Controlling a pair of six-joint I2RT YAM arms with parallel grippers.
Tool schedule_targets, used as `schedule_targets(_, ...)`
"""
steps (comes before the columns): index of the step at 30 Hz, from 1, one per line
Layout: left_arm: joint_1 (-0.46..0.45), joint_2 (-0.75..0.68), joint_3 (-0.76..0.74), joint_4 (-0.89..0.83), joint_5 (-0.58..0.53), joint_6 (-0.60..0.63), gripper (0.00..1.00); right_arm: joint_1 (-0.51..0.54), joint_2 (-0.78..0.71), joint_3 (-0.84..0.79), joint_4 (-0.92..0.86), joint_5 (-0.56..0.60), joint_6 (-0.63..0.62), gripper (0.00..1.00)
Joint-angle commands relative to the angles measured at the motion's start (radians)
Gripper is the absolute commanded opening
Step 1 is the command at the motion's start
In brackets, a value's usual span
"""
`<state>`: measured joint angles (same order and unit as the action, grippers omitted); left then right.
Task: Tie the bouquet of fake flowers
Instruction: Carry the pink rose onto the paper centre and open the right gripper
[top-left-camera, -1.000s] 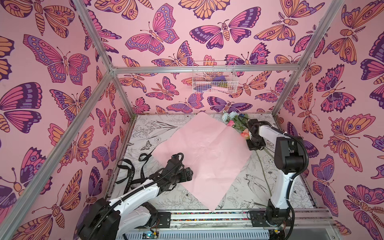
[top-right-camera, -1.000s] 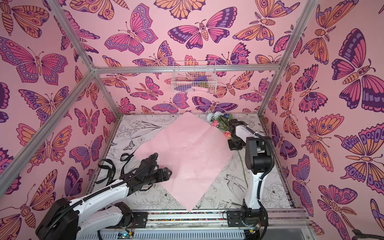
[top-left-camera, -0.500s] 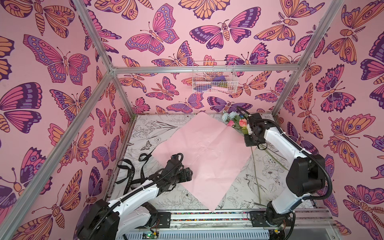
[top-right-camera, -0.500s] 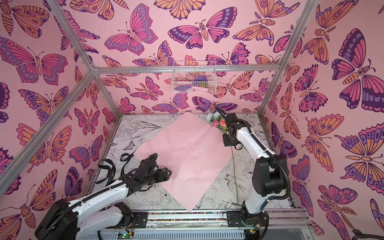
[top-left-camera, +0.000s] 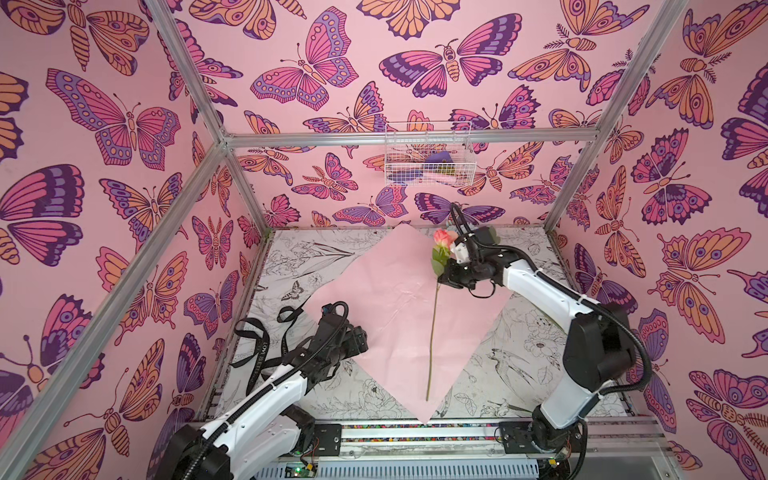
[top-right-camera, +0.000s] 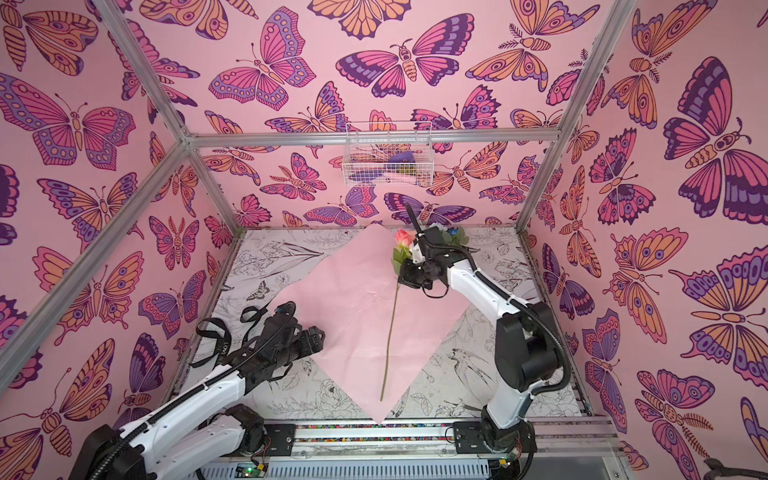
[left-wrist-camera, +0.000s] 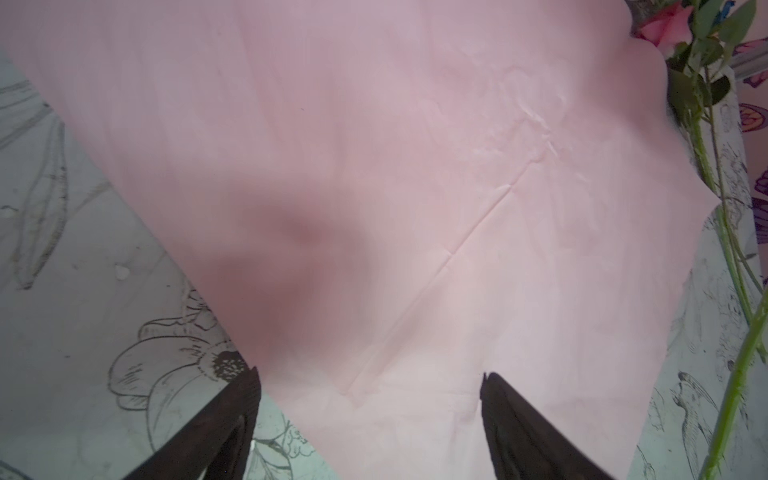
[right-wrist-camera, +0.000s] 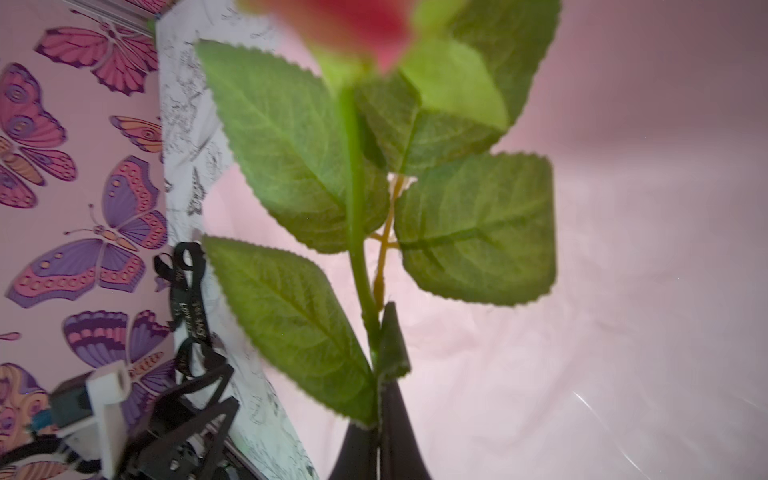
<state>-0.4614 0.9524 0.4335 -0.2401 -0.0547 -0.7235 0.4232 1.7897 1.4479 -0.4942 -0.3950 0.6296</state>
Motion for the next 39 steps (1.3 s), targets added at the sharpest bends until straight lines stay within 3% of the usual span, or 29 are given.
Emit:
schedule_targets(1, 0.034, 0.013, 0.003, -0.028, -0.027, 0.024, 0.83, 0.032, 0.101, 0.123, 0.081, -0.035, 0.085, 0.0)
schedule_targets(10, 0.066, 0.108, 0.016, 0.027, 0.001, 0.034, 0.72, 0.072, 0.428, 0.501, 0.032, 0.008, 0.037, 0.0)
schedule_targets(16, 0.072, 0.163, 0.019, 0.052, 0.023, 0.036, 0.65, 0.073, 0.611, 0.749, -0.113, 0.086, -0.061, 0.0)
schedule_targets(21, 0.076, 0.195, 0.021, 0.069, 0.039, 0.036, 0.63, 0.07, 0.685, 0.802, -0.108, 0.177, -0.097, 0.0)
schedule_targets(29, 0.077, 0.191, 0.0, 0.072, 0.084, 0.033, 0.61, 0.071, 0.769, 0.816, 0.05, 0.194, -0.104, 0.0)
schedule_targets(39, 0.078, 0.172, 0.003, 0.056, 0.079, 0.037, 0.61, 0.071, 0.904, 0.99, 0.09, 0.177, -0.117, 0.08)
